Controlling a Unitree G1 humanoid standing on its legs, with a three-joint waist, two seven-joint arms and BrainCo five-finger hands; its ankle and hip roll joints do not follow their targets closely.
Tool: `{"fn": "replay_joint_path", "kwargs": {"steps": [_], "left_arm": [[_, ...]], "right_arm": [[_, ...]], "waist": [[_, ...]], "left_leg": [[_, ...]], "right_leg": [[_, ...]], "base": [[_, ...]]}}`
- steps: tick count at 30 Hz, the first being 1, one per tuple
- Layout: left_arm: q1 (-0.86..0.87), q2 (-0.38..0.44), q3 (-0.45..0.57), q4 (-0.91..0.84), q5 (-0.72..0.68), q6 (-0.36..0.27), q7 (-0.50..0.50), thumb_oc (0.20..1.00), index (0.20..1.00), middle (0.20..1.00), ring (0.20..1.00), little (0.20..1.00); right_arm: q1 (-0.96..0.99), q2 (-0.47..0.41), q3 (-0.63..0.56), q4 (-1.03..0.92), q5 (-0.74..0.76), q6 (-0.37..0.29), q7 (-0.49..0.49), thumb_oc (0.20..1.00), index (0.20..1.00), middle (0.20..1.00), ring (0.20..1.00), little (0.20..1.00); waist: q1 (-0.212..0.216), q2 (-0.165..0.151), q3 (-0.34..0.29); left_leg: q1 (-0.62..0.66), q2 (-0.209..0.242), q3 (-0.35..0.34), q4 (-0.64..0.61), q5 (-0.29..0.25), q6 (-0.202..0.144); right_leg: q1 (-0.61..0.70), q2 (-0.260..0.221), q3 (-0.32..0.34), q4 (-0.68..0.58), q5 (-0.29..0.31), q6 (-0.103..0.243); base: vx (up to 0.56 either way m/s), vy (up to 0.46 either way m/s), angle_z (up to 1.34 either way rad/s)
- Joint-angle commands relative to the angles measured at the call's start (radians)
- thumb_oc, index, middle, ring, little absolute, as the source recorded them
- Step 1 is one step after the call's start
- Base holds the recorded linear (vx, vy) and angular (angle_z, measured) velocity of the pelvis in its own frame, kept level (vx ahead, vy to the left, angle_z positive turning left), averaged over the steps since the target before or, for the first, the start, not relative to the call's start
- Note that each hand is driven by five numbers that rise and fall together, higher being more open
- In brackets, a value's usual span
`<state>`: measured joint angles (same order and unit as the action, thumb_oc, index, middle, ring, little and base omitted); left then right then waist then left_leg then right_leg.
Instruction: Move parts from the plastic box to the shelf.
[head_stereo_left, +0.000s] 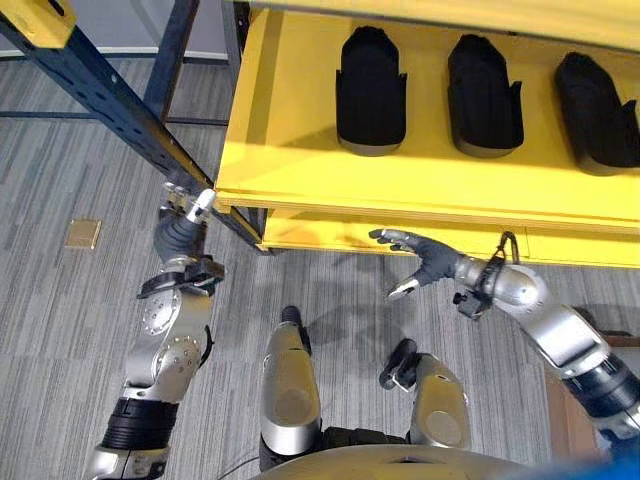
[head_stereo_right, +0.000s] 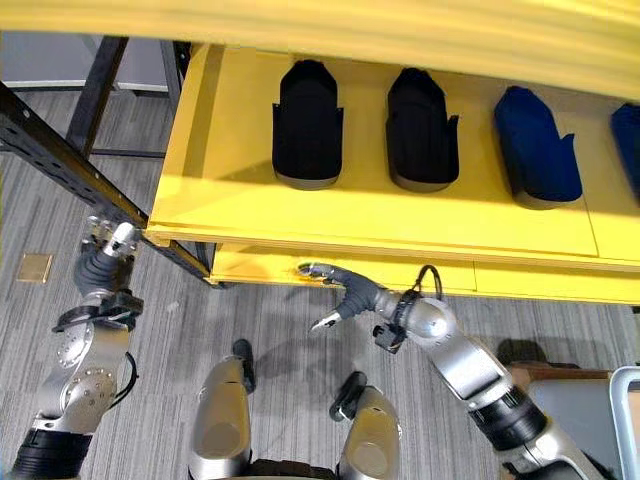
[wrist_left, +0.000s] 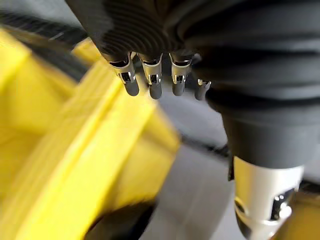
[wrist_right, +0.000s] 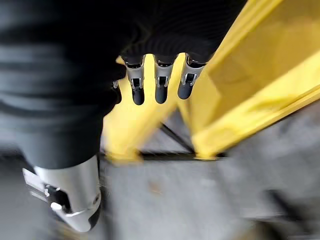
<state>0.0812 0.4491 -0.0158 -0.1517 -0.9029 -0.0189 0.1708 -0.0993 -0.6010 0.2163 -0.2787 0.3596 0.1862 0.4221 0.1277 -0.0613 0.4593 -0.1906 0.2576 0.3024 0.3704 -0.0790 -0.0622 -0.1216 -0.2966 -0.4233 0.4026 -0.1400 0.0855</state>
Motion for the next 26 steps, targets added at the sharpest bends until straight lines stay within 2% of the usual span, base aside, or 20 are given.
{"fn": "replay_joint_path", "kwargs": {"steps": [1,5,6,9,10,12,16,18,19,22,23,26], "left_arm": [[0.072,-0.044,-0.003,-0.029,-0.005,-0.012,-0.161,1.000,1.000,1.000,1.000,1.000],[0.178,-0.082,0.030,-0.007,0.013,-0.020,-0.278,1.000,1.000,1.000,1.000,1.000],[0.233,-0.098,0.050,-0.003,-0.031,0.004,-0.312,1.000,1.000,1.000,1.000,1.000],[0.257,-0.099,0.066,0.019,-0.010,0.013,-0.327,1.000,1.000,1.000,1.000,1.000],[0.271,-0.091,0.074,0.029,0.008,0.043,-0.365,1.000,1.000,1.000,1.000,1.000],[0.287,-0.076,0.082,0.036,0.067,0.049,-0.376,1.000,1.000,1.000,1.000,1.000],[0.325,-0.064,0.096,0.051,0.073,0.095,-0.425,1.000,1.000,1.000,1.000,1.000],[0.344,-0.055,0.097,0.053,0.132,0.064,-0.489,1.000,1.000,1.000,1.000,1.000],[0.356,-0.045,0.096,0.045,0.139,0.053,-0.550,1.000,1.000,1.000,1.000,1.000],[0.355,-0.034,0.094,0.037,0.143,0.046,-0.579,1.000,1.000,1.000,1.000,1.000],[0.348,-0.026,0.089,0.040,0.147,0.024,-0.580,1.000,1.000,1.000,1.000,1.000],[0.333,-0.013,0.087,0.037,0.126,0.016,-0.598,1.000,1.000,1.000,1.000,1.000]], "right_arm": [[0.034,0.020,-0.071,0.022,0.252,-0.134,-0.002,1.000,1.000,1.000,1.000,1.000],[0.187,0.123,-0.170,0.078,0.280,-0.140,0.064,1.000,1.000,1.000,1.000,1.000],[0.257,0.160,-0.204,0.122,0.252,-0.166,0.097,1.000,1.000,1.000,1.000,1.000],[0.282,0.173,-0.211,0.170,0.237,-0.191,0.106,1.000,1.000,1.000,1.000,1.000],[0.293,0.178,-0.219,0.196,0.250,-0.187,0.107,1.000,1.000,1.000,1.000,1.000],[0.295,0.173,-0.225,0.218,0.231,-0.195,0.094,1.000,1.000,1.000,1.000,1.000],[0.309,0.168,-0.230,0.229,0.248,-0.194,0.070,1.000,1.000,1.000,1.000,1.000],[0.318,0.169,-0.235,0.244,0.258,-0.195,0.029,1.000,1.000,1.000,1.000,1.000],[0.322,0.169,-0.240,0.272,0.251,-0.203,-0.024,1.000,1.000,1.000,1.000,1.000],[0.323,0.173,-0.241,0.294,0.255,-0.202,-0.064,1.000,1.000,1.000,1.000,1.000],[0.320,0.178,-0.235,0.308,0.255,-0.211,-0.096,1.000,1.000,1.000,1.000,1.000],[0.311,0.186,-0.232,0.320,0.275,-0.247,-0.127,1.000,1.000,1.000,1.000,1.000]], "waist": [[-0.028,0.028,-0.116],[-0.046,0.030,-0.177],[-0.051,0.032,-0.207],[-0.052,0.036,-0.229],[-0.052,0.039,-0.243],[-0.049,0.045,-0.258],[-0.044,0.049,-0.277],[-0.041,0.051,-0.285],[-0.040,0.052,-0.293],[-0.044,0.054,-0.297],[-0.048,0.056,-0.299],[-0.054,0.058,-0.303]], "left_leg": [[0.095,-0.005,0.046,-0.093,0.028,-0.009],[0.145,-0.005,0.050,-0.184,0.071,-0.023],[0.187,0.004,0.047,-0.247,0.086,-0.050],[0.215,0.012,0.060,-0.300,0.109,-0.063],[0.234,0.015,0.068,-0.332,0.123,-0.070],[0.249,0.013,0.070,-0.359,0.135,-0.074],[0.265,0.011,0.073,-0.375,0.142,-0.073],[0.268,0.006,0.075,-0.372,0.138,-0.070],[0.274,0.001,0.079,-0.372,0.135,-0.067],[0.281,-0.004,0.083,-0.375,0.131,-0.065],[0.287,-0.008,0.088,-0.376,0.126,-0.061],[0.298,-0.016,0.094,-0.381,0.122,-0.054]], "right_leg": [[0.050,0.015,0.024,-0.089,0.044,0.050],[0.099,0.031,0.034,-0.201,0.096,0.053],[0.144,0.025,0.034,-0.291,0.134,0.074],[0.175,0.019,0.015,-0.364,0.178,0.086],[0.196,0.017,-0.001,-0.400,0.199,0.092],[0.213,0.018,-0.013,-0.415,0.204,0.093],[0.231,0.019,-0.032,-0.415,0.198,0.091],[0.237,0.019,-0.039,-0.413,0.193,0.088],[0.245,0.018,-0.044,-0.417,0.193,0.088],[0.251,0.017,-0.044,-0.422,0.194,0.091],[0.254,0.016,-0.042,-0.425,0.195,0.093],[0.259,0.016,-0.037,-0.428,0.196,0.094]], "base": [[0.10,0.048,-0.11],[0.11,0.039,-0.11],[0.13,0.017,-0.06],[0.05,0.011,-0.07],[0.04,0.031,-0.08],[0.04,0.037,0.02],[0.03,0.037,0.08],[0.02,0.044,0.04],[0.02,0.038,0.02],[0.01,0.023,0.01],[0.02,0.034,-0.02],[0.00,0.000,0.00]]}}
